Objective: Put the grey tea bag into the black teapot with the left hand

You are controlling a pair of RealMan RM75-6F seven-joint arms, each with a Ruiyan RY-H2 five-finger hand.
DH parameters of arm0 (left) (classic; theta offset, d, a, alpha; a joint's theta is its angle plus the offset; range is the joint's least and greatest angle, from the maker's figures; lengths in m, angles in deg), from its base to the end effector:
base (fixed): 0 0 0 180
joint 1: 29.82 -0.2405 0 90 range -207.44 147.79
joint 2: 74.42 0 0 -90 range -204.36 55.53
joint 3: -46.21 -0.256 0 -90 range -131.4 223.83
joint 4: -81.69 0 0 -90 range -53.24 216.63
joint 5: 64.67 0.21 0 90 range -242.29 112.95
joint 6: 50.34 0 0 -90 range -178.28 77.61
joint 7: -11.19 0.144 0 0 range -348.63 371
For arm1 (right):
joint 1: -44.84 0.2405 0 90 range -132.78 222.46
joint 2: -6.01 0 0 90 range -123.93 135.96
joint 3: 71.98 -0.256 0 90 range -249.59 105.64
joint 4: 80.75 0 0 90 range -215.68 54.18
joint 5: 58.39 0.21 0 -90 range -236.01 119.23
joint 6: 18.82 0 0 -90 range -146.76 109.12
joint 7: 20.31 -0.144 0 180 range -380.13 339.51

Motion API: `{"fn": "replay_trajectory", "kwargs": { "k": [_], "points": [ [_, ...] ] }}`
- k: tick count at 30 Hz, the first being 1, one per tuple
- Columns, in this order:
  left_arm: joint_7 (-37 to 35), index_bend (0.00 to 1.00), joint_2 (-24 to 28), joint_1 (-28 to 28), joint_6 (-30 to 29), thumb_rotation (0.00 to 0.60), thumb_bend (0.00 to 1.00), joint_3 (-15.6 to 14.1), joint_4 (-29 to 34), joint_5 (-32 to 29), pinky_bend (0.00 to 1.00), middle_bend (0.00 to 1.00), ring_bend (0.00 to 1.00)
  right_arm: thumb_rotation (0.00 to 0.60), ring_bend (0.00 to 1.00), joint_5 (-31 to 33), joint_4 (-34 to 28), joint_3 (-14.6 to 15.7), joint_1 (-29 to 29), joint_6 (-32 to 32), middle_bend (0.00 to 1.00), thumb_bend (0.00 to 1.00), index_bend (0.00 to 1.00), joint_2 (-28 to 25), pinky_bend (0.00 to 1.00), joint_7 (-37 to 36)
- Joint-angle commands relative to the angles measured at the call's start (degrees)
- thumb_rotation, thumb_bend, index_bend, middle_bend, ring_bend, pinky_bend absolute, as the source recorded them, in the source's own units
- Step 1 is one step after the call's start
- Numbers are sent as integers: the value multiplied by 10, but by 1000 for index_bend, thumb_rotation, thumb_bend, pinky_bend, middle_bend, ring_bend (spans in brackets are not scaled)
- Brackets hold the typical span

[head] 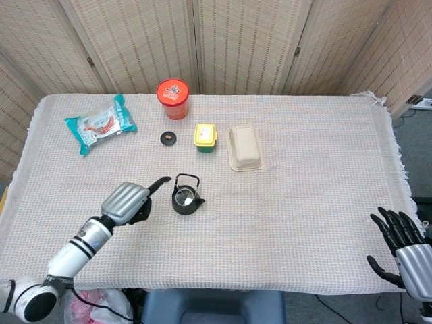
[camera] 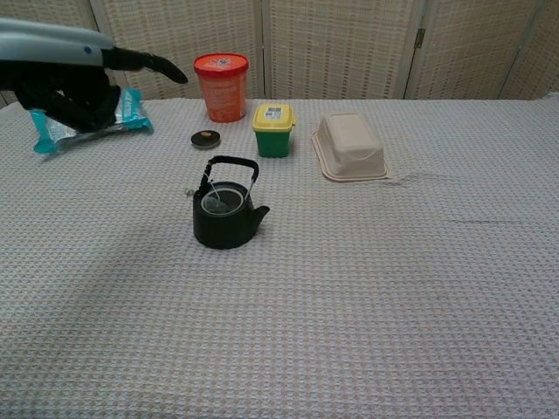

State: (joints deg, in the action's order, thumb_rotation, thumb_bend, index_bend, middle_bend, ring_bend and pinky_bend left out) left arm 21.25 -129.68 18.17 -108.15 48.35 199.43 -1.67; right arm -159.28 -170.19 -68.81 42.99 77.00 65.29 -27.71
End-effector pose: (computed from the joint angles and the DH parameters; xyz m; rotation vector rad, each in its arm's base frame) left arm -0.1109 0.3009 0.1120 -1.9561 -1.0129 -0.9726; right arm -0.3062 -0.1198 0.1838 1.5084 -0.8434 1.0062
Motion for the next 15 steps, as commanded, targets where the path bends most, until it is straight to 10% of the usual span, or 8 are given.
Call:
{"fn": "replay_trajectory", "kwargs": {
  "k": [1,8,15],
  "points": [
    [-108,45,79,-189,-232,600,905,-51,-8,216,995,812,776,600,0,3,-2,0,2,-6,0,238,0,0,0,3],
    [-70,0,21,-360,-370,600,284,-117,-126,240,432,51,92,600,0,31,-15,-7,21,-54,0,238,0,2,0,20],
    [-80,0,-100,-451,-427,600,213,-91,-264,180,231,0,0,600,0,55,-29,-14,31,-84,0,240,0,7,0,47]
  ]
}}
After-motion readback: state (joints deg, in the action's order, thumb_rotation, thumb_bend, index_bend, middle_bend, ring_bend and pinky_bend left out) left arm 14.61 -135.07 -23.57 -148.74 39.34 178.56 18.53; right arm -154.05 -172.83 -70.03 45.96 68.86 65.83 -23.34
